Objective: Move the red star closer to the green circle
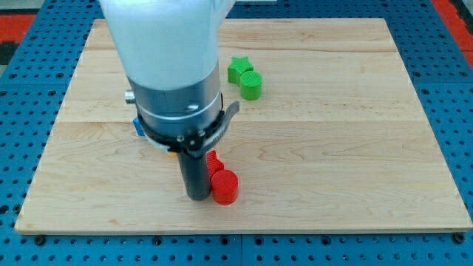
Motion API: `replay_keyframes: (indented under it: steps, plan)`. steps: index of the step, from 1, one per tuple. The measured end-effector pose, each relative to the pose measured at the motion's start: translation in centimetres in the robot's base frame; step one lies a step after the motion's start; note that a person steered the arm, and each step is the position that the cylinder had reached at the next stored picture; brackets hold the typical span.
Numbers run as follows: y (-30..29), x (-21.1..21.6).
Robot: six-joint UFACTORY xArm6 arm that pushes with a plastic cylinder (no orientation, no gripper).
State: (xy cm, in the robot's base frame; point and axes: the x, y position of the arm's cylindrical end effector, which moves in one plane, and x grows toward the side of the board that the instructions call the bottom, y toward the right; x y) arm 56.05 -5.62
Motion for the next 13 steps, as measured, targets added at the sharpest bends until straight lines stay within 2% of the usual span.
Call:
replay_keyframes:
  steps: [3,5,6,7,8,9,10,12,13]
  plan:
    - [0.5,-6.9]
    - [7.3,-7.0]
    - [6.2,-9.0]
    - [4.0,-12.9]
    - [5.0,-12.1]
    - [5.0,-7.3]
    - [6.5,-8.7]
    - [6.5,-15.5]
    - [7.6,-15.6]
